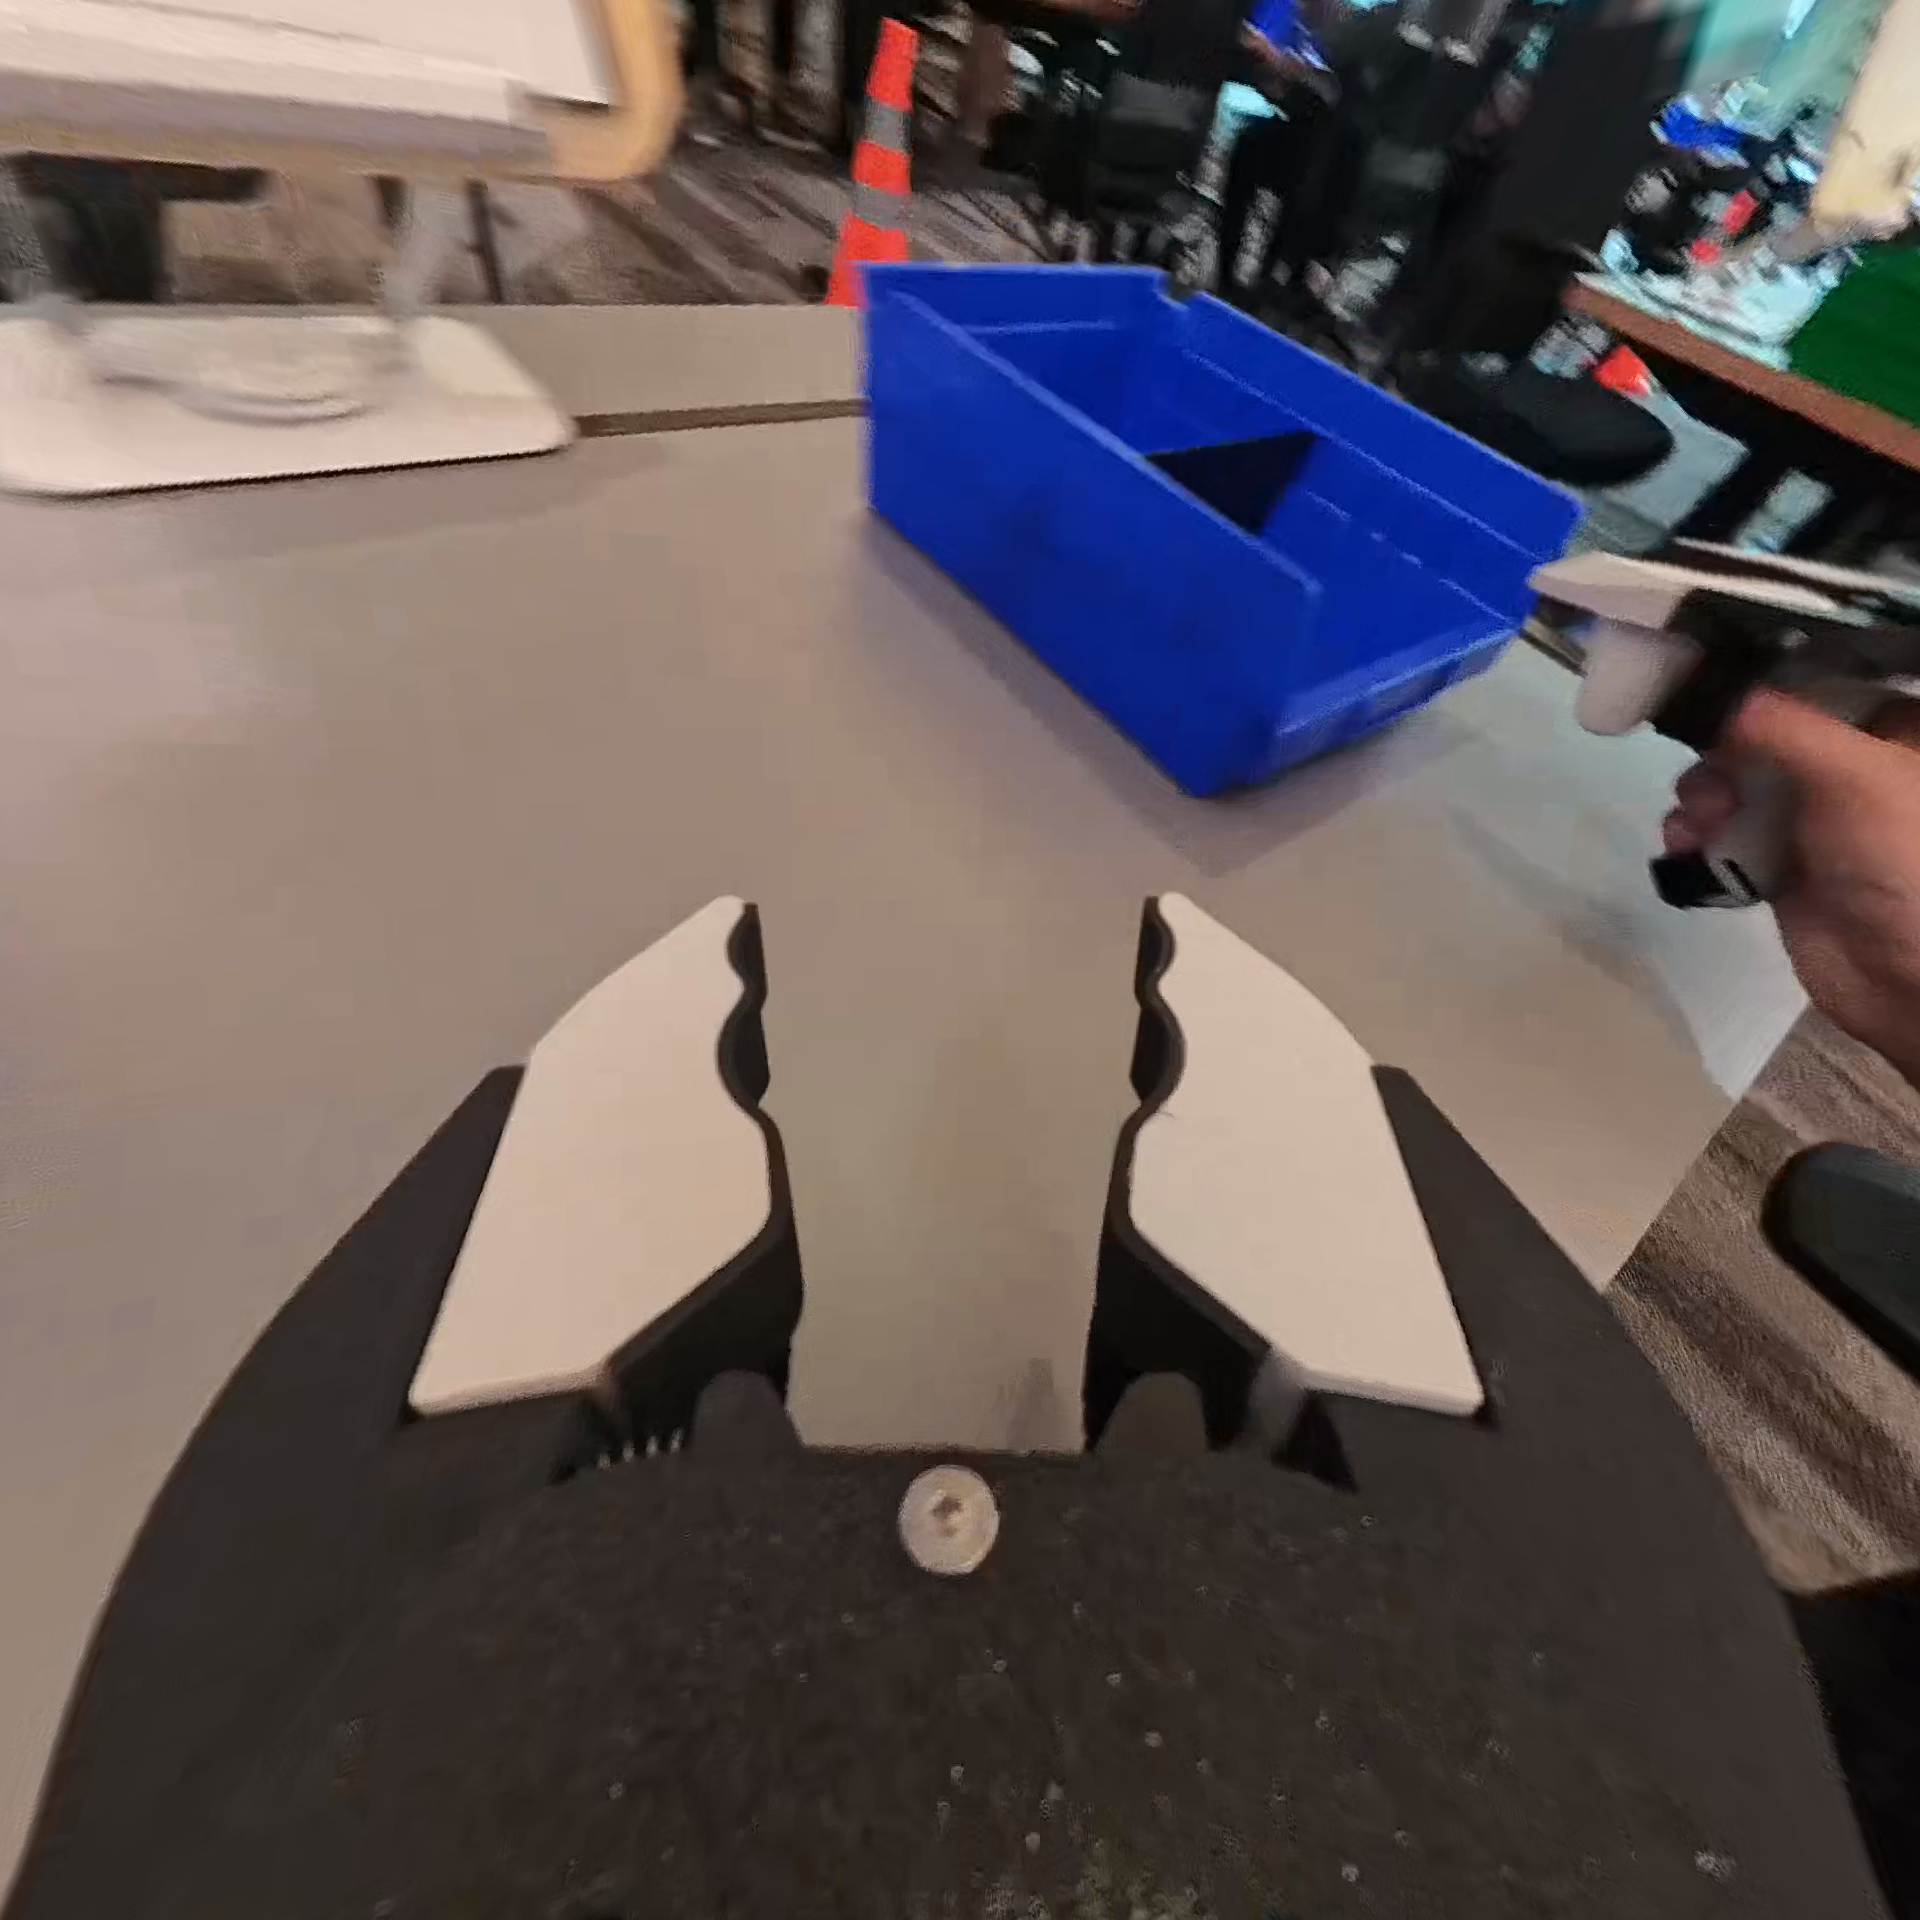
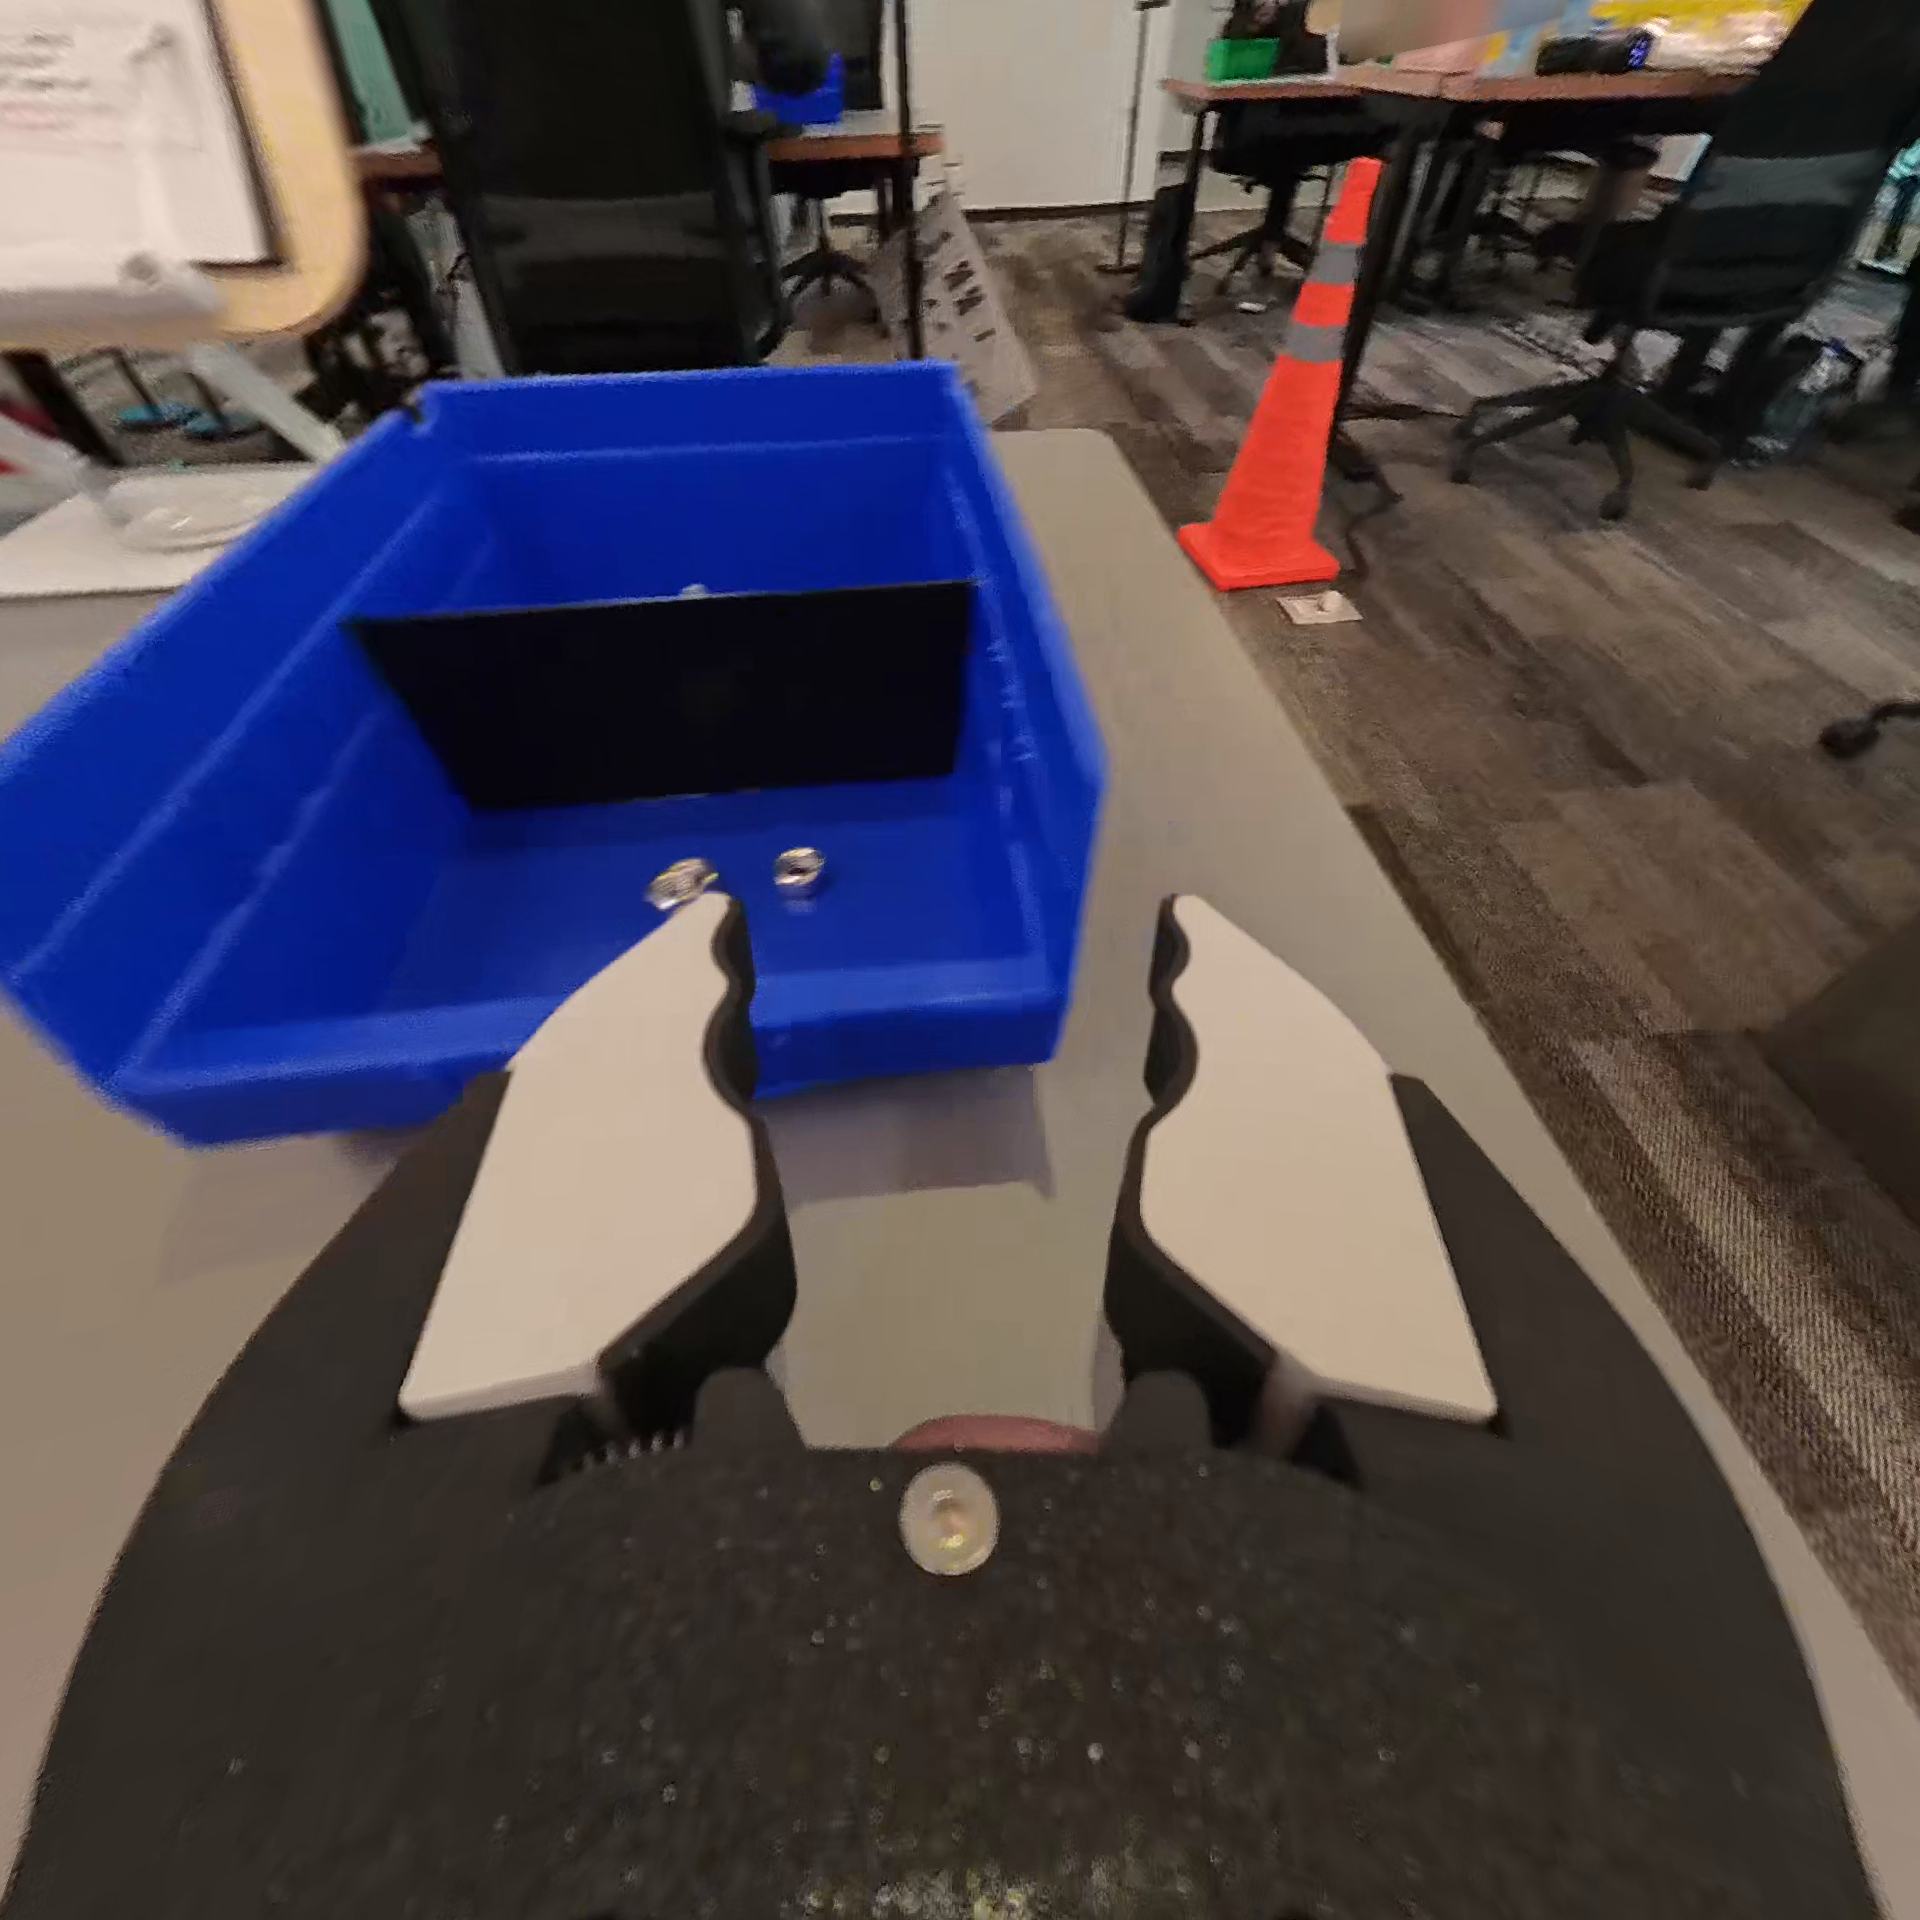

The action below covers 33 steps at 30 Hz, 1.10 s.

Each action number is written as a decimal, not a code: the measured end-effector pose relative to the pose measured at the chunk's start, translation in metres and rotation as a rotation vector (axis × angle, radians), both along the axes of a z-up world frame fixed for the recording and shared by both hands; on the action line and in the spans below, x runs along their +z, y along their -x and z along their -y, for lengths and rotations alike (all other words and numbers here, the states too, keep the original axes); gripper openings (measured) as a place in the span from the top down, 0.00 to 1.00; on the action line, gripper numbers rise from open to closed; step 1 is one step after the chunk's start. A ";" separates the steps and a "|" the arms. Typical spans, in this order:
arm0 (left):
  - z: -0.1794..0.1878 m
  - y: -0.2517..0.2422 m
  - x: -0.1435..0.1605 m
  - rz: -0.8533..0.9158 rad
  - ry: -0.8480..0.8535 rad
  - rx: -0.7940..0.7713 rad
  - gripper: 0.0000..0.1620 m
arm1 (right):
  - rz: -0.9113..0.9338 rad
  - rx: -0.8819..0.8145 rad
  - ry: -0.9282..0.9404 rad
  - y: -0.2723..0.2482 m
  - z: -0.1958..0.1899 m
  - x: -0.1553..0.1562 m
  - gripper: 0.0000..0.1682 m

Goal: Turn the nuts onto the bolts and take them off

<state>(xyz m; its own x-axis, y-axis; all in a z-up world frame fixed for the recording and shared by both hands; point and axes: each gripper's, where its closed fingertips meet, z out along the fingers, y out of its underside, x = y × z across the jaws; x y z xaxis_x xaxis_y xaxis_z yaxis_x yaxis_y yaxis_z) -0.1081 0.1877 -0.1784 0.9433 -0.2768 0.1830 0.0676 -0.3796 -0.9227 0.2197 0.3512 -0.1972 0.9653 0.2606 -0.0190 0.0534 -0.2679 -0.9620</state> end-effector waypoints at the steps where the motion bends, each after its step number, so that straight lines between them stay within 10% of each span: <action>1: -0.019 -0.028 -0.001 -0.023 0.003 -0.032 0.58 | -0.012 -0.017 0.006 -0.008 -0.009 -0.001 0.56; 9: -0.146 -0.165 -0.028 -0.106 0.081 -0.047 0.57 | -0.076 -0.012 0.070 -0.018 -0.053 -0.017 0.58; 13: -0.166 -0.156 -0.042 -0.150 0.122 0.085 0.78 | -0.114 0.088 0.097 -0.003 -0.051 -0.019 0.91; 19: -0.165 -0.117 -0.034 -0.182 0.157 0.205 0.95 | -0.017 0.022 0.057 0.023 -0.040 -0.005 0.99; 33: -0.056 0.084 0.019 -0.202 0.090 0.475 0.97 | -0.109 0.212 -0.041 0.232 0.040 0.039 0.99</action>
<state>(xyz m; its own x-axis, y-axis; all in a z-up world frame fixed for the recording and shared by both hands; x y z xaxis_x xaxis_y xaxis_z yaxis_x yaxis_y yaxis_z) -0.1923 0.2433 -0.1598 0.9801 0.1983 -0.0124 0.0754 -0.4286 -0.9004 -0.0126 0.3115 -0.1579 0.8817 0.4600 -0.1051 0.0000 -0.2227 -0.9749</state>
